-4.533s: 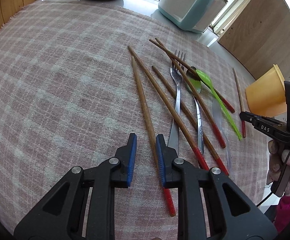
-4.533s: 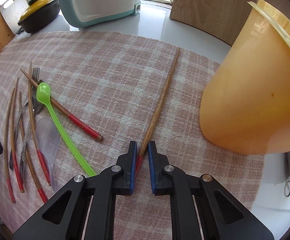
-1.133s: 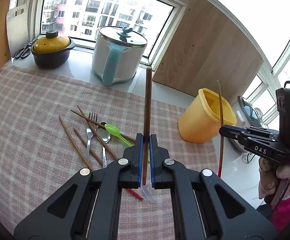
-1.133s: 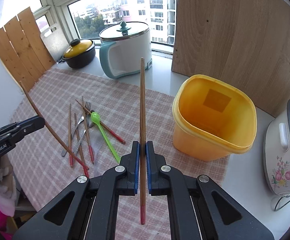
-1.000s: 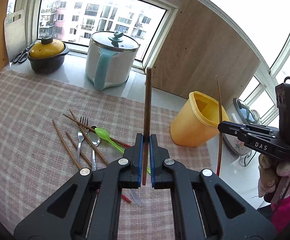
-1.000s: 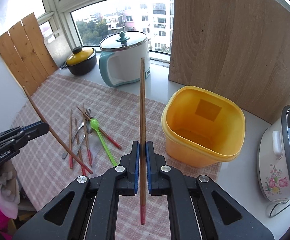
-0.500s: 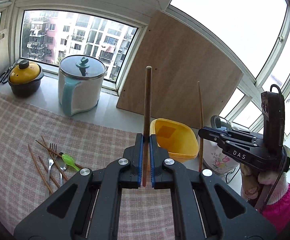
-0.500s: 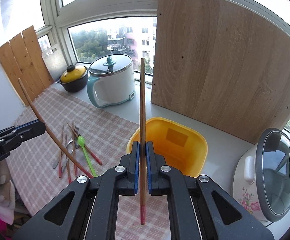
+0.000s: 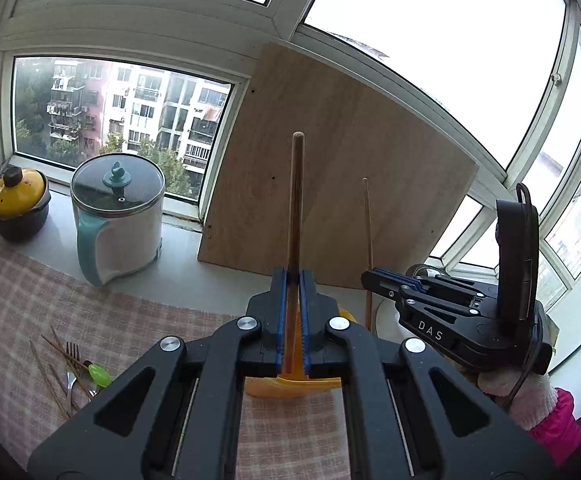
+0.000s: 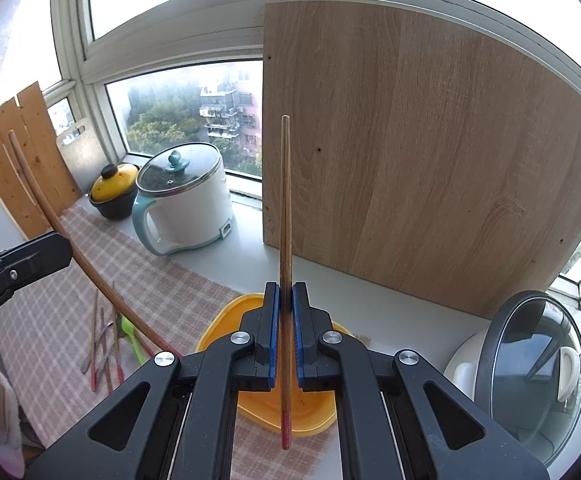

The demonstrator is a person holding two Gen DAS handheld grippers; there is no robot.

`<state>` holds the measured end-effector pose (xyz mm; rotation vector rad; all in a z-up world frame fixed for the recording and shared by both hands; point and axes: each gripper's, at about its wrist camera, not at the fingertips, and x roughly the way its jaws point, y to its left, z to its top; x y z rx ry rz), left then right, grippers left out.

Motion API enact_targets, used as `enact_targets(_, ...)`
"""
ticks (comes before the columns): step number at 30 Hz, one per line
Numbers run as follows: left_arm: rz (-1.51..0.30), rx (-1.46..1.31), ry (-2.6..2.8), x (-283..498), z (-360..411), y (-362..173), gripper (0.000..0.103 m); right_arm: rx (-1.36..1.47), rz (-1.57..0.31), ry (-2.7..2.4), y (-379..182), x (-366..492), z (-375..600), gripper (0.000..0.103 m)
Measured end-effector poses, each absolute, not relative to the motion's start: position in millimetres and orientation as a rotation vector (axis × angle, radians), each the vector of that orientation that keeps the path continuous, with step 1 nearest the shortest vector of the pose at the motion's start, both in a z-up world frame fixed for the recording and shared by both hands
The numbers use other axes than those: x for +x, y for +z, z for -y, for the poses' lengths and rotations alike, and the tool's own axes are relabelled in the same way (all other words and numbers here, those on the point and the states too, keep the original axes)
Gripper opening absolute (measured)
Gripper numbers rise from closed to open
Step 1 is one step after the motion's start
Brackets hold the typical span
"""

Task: Organize utensils
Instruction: 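Lift both held chopsticks upright and carry them over the yellow container, then open both grippers to drop the chopsticks into the yellow container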

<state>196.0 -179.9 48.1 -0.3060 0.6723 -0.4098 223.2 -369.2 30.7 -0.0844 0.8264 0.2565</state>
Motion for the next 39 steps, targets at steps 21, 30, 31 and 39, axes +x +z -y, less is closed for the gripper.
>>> enact_targets(21, -0.809, -0.255, -0.35, 225.9, 210.7, -12.9, 0.004, -0.071, -0.901, 0.223, -32.8, 253.4, 381.8, 0.005)
enact_targets(30, -0.856, -0.253, -0.361, 224.7, 222.0, -27.5, 0.004, -0.069, -0.941, 0.222, -46.8, 251.7, 387.3, 0.005)
enact_targets(31, -0.855, -0.255, -0.361, 224.3, 222.0, -27.3, 0.004, -0.073, -0.944, 0.222, -47.0, 251.2, 387.1, 0.005)
enact_targets(39, -0.842, -0.238, -0.36, 210.6, 214.9, -19.0, 0.033, -0.063, -0.912, 0.204, -36.9, 237.6, 387.9, 0.05)
